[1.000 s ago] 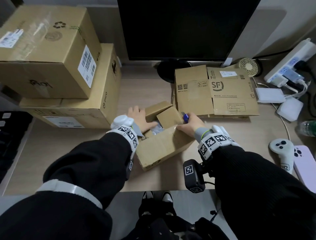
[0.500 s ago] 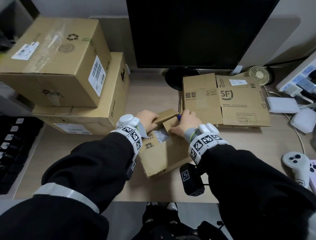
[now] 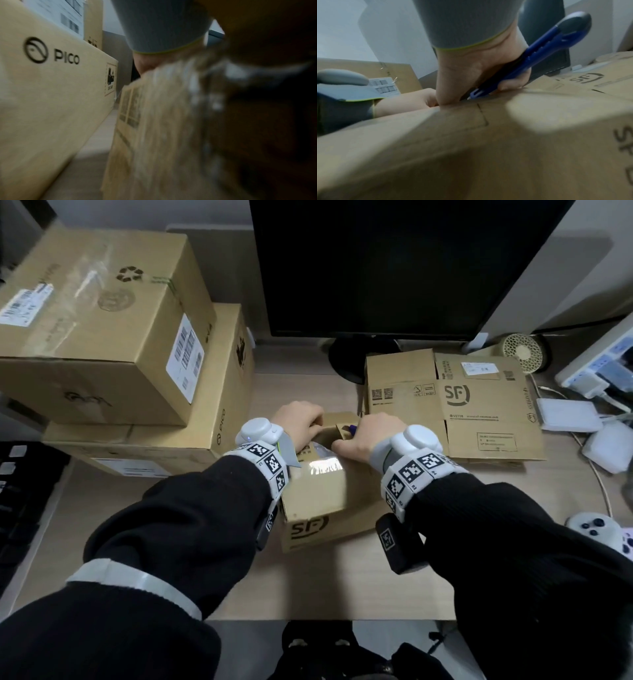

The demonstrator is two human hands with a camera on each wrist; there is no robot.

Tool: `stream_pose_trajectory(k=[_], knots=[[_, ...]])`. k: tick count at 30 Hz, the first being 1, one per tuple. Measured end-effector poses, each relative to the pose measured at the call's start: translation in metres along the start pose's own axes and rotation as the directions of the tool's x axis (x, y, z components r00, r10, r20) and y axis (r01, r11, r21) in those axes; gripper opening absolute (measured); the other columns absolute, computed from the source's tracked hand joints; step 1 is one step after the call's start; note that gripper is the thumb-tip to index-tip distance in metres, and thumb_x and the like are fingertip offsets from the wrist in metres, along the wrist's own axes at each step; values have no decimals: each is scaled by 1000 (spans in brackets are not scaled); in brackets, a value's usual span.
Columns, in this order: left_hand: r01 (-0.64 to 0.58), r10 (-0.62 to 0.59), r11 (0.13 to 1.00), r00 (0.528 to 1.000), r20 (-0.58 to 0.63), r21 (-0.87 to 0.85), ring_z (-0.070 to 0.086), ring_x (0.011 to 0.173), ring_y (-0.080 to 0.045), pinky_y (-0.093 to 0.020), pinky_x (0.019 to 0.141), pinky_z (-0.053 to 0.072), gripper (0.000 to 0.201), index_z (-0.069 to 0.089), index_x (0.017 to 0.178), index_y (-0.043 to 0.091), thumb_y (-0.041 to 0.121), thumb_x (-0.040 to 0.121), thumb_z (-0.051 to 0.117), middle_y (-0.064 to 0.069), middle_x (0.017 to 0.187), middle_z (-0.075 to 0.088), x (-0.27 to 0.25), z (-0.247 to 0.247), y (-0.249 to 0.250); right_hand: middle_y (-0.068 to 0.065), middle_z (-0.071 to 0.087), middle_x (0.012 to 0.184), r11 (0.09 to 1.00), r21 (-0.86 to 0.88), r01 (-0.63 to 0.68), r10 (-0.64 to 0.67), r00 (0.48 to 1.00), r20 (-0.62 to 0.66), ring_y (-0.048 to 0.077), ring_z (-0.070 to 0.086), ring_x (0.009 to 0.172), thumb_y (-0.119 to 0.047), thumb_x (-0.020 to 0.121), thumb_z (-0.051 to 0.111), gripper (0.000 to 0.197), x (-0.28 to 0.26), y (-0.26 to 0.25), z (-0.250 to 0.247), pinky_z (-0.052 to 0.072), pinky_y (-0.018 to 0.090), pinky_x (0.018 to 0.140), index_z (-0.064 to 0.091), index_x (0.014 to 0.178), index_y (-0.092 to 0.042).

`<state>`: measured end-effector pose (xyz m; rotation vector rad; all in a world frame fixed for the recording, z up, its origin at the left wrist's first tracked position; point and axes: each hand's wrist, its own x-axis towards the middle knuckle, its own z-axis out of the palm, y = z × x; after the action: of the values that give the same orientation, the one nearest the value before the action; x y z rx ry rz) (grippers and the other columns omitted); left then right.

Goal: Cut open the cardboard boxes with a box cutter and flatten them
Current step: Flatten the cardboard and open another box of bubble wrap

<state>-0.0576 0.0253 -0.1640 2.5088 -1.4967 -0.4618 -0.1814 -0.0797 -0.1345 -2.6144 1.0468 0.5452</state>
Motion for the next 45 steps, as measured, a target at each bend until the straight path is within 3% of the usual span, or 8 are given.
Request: stream_pose_trajectory(k=[5, 10, 13, 18, 22, 31, 39, 45], knots=[[-55, 55, 998, 998, -22, -14, 53, 99, -25, -32, 79, 38, 12, 62, 98, 13, 20, 92, 55, -6, 104, 57, 14, -1, 10, 4, 60, 74, 980, 162, -113, 136, 981, -137, 18, 51, 56, -53, 72, 59, 44, -8, 10, 15, 41, 24, 50, 54, 79, -10], [-124, 118, 989, 990, 71, 86, 55, 100, -22, -32, 82, 37, 12, 66, 90, 26, 22, 84, 57, 5, 97, 64, 13, -10, 20, 14, 51, 114, 942, 254, -219, 260, 955, -142, 33, 58, 98, -59, 75, 62, 70, -9, 12, 29, 40, 32, 69, 40, 115, -6], [-108, 87, 987, 981, 172, 118, 56, 95, -19, -29, 77, 34, 12, 69, 86, 29, 37, 82, 60, 10, 89, 60, 1, -13, 17, 14, 52, 116, 941, 236, -242, 273, 956, -111, 31, 59, 98, -65, 71, 64, 81, -3, 9, 26, 40, 31, 68, 40, 119, -4], [67, -33, 996, 899, 436, -62, 59, 105, -14, -28, 84, 47, 57, 68, 110, 28, 64, 66, 73, 9, 110, 64, -18, -23, 1, 2, 54, 73, 981, 110, -160, 174, 976, -134, 19, 47, 54, -60, 71, 62, 63, -6, -6, 16, 30, 23, 44, 47, 98, -6], [1, -106, 986, 783, 613, 168, 9, 146, -23, -46, 116, 20, 104, 42, 142, 33, 83, 53, 66, 1, 158, 15, -41, -27, 2, 7, 54, 62, 979, 174, -106, 126, 986, -111, 22, 49, 54, -53, 81, 46, 47, -6, -6, -1, 36, 26, 51, 53, 67, -9], [64, -149, 982, 842, 519, 177, -36, 139, -26, -70, 106, -3, 114, 28, 146, 42, 85, 47, 66, 9, 157, -25, -68, 12, 0, 12, 57, 80, 857, 473, -204, 297, 946, -130, 32, 53, 78, -36, 88, 45, 33, -9, 32, 5, 40, 31, 69, 54, 76, -8], [-5, -64, 983, 927, 370, 183, -31, 141, -25, -74, 105, -5, 123, 31, 141, 45, 87, 31, 67, 11, 157, -24, -82, 32, -3, 17, 61, 108, 815, 399, -421, 492, 866, -90, 33, 60, 87, -43, 85, 65, 50, -32, 86, 43, 41, 31, 67, 52, 111, -2], [9, -69, 985, 933, 354, 171, -28, 142, -28, -73, 103, -8, 78, 53, 87, 31, 82, 31, 71, 8, 159, -17, -79, 35, -1, 15, 63, 105, 881, 450, -144, 259, 944, -206, 31, 59, 88, -19, 94, 50, 21, -34, 41, 51, 40, 32, 71, 50, 112, -9]])
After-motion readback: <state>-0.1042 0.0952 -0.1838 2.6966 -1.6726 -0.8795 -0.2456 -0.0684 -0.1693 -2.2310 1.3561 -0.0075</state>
